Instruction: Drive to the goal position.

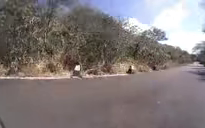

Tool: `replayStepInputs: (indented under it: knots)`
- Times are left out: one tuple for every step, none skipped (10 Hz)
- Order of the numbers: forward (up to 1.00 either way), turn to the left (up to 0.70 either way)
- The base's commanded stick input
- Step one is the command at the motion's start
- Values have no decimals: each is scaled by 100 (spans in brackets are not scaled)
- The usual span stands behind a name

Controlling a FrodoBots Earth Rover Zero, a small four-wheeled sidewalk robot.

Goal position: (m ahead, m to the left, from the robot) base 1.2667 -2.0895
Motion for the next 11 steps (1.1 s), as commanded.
replayStepInputs:
  knots:
    - [0,-50]
    - [0,-50]
    - [0,-50]
    - [0,-50]
    - [0,-50]
    - [0,-41]
    - [0,-15]
    - [0,0]
    - [0,0]
    - [50,0]
    - [50,0]
